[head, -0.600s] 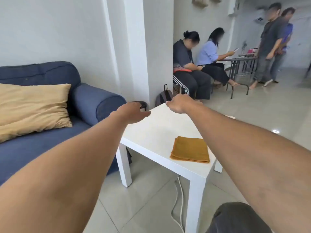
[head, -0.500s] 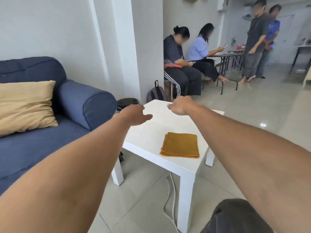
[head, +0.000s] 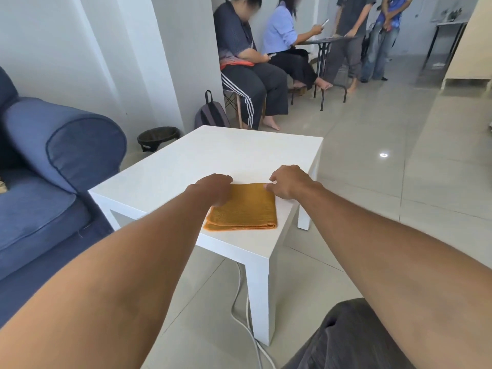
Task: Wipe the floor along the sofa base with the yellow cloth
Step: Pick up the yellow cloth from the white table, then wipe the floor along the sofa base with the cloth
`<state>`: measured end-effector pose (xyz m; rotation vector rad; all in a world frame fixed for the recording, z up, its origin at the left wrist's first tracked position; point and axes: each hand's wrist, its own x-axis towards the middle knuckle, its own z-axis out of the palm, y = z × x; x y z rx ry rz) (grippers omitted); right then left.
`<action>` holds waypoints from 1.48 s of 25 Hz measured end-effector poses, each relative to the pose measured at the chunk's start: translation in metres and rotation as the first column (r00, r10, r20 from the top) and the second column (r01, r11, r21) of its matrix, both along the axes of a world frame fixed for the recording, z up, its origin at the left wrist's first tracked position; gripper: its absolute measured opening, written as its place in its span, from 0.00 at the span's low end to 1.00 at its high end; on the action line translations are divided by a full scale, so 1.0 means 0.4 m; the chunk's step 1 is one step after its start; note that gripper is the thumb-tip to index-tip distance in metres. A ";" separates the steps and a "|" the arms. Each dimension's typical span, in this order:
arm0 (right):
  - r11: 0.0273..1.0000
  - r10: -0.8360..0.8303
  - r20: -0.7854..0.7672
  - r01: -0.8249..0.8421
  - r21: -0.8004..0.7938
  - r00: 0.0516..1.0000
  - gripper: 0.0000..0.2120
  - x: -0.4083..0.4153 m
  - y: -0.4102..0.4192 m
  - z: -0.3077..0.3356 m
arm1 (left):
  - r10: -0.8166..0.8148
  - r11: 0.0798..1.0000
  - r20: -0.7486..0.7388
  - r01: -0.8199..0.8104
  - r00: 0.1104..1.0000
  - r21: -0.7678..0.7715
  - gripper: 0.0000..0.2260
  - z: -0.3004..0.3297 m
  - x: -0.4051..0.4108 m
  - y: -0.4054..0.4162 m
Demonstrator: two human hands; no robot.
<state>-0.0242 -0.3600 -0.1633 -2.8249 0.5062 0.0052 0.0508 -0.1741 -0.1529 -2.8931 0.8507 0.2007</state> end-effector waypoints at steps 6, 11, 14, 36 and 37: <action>0.997 -0.054 0.064 0.050 0.065 0.996 0.17 0.031 0.015 -0.005 | -0.056 0.998 0.052 0.055 0.997 0.025 0.11 0.010 0.046 -0.014; 0.999 -0.040 0.108 0.039 0.011 0.993 0.11 0.035 0.049 0.014 | -0.036 0.999 0.082 0.039 0.996 -0.026 0.05 0.030 0.040 0.012; 0.998 -0.056 0.164 0.050 0.045 0.985 0.11 0.030 0.085 0.054 | -0.001 0.994 0.128 0.015 0.992 -0.105 0.12 0.069 0.019 0.059; 0.609 0.765 0.163 -0.782 0.133 0.624 0.05 -0.038 1.287 0.141 | 0.775 0.622 0.082 -0.735 0.626 -0.269 0.11 0.142 -0.451 1.279; 0.563 0.804 0.123 -0.812 0.152 0.581 0.05 -0.047 1.354 0.108 | 0.806 0.581 0.053 -0.770 0.590 -0.263 0.11 0.107 -0.481 1.336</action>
